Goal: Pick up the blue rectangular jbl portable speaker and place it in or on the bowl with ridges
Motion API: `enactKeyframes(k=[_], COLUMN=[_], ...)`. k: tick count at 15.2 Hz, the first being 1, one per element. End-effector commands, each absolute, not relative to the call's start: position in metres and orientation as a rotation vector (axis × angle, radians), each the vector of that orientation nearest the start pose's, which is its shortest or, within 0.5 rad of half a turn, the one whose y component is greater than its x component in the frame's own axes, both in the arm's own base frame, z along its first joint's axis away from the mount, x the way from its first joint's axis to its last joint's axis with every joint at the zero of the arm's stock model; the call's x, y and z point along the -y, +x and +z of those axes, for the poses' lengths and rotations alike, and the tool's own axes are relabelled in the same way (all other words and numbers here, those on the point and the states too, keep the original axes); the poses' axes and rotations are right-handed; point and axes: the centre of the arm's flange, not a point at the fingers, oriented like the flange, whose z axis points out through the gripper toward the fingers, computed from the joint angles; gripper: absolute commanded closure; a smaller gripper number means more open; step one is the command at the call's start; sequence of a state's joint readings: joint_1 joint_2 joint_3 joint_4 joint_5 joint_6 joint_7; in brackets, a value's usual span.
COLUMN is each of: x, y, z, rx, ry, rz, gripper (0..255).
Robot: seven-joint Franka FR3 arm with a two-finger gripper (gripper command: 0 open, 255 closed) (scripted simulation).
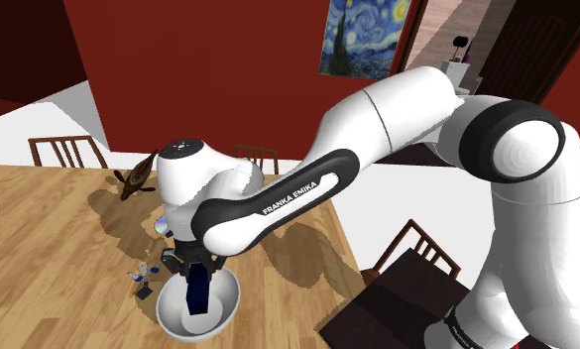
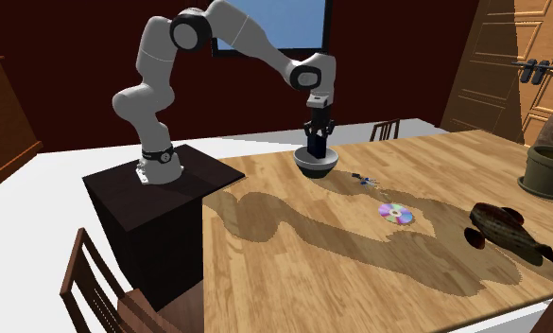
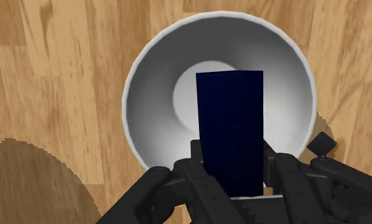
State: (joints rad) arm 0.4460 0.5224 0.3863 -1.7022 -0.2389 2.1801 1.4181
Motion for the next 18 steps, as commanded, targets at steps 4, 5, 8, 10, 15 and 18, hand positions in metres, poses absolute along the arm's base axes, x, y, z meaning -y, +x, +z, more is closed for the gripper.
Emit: enactKeyframes(k=[4,5,8,10,15,18], x=[-0.470,-0.470,-0.470,-0.470,-0.470,-0.470], y=[0.476,0.476,0.476,0.476,0.476,0.476], z=[0.308,0.308,0.308,0.321,0.358,0.358], rx=[-0.770,-0.770,-0.770,-0.770,-0.770,-0.770], ry=[-3.047,-3.047,-3.047,-3.047,-3.047,-3.047], rz=[-0.010,-0.010,-0.010,-0.010,-0.010,-0.010], gripper=[0,0,0,0,0,0])
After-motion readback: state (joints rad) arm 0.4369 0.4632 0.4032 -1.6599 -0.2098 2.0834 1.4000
